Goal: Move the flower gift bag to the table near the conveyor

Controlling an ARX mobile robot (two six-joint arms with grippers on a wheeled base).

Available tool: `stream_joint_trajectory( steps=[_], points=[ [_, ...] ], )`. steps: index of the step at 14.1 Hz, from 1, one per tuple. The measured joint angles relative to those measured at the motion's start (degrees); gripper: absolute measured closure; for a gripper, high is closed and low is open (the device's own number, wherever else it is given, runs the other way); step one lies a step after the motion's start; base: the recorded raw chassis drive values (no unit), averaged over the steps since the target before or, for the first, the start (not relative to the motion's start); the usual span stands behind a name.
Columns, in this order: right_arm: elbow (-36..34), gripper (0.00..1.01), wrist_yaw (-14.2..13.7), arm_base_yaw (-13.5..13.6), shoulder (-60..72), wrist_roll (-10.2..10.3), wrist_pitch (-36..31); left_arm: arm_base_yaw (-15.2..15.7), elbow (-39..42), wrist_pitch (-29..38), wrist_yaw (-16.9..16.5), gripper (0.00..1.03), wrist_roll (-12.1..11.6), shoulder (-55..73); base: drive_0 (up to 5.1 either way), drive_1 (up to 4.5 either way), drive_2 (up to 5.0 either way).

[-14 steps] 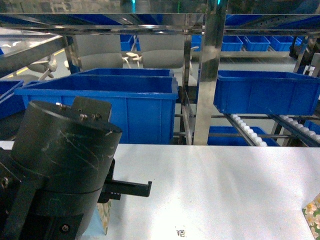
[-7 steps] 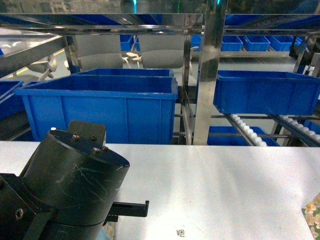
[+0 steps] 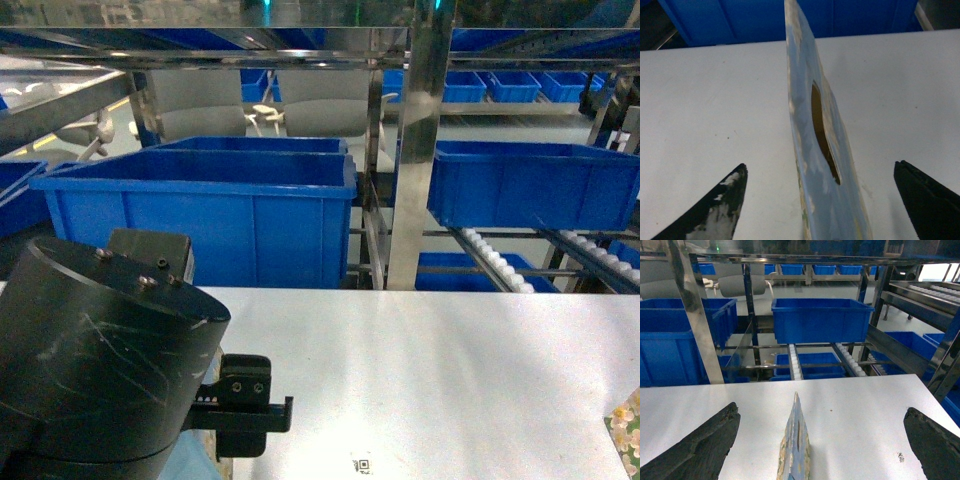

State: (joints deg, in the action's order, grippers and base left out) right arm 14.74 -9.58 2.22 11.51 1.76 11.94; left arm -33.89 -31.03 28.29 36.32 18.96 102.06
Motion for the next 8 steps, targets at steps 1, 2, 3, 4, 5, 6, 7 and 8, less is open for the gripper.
stream_joint_trajectory(
  steps=[1,2,3,4,5,6,7,8],
  points=[
    [0.0,0.03,0.0,0.0,0.0,0.0,0.0,0.4,0.0,-0.5,-0.1,0.04,-0.8,-2.0,0.0,0.0,0.0],
    [0.0,0.03,0.0,0.0,0.0,0.0,0.0,0.8,0.0,-1.1,-0.1,0.05,-1.7,-3.9,0.0,0.0,0.0],
    [0.0,0.03,0.0,0.0,0.0,0.0,0.0,0.8,0.0,-1.7,-0.2,0.05,-3.1,-6.2,0.0,0.0,0.0],
    [0.0,0.03,0.0,0.0,0.0,0.0,0.0,1.0,-0.1,-2.3,-0.2,0.05,-4.5,-8.4,0.0,0.0,0.0],
    [0.0,0.03,0.0,0.0,0.0,0.0,0.0,1.2,-0.1,-3.2,-0.6,0.05,-6.0,-11.3,0.0,0.0,0.0],
    [0.0,0.03,0.0,0.0,0.0,0.0,0.0,1.4,0.0,-4.8,-0.6,0.05,-7.1,-15.0,0.0,0.0,0.0],
    [0.0,0.03,0.0,0.0,0.0,0.0,0.0,1.5,0.1,-6.1,-1.2,0.05,-8.3,-19.3,0.0,0.0,0.0],
    [0.0,0.03,0.0,0.0,0.0,0.0,0.0,1.6,0.2,-7.2,-1.6,0.05,-9.2,-22.9,0.0,0.0,0.0]
  ],
)
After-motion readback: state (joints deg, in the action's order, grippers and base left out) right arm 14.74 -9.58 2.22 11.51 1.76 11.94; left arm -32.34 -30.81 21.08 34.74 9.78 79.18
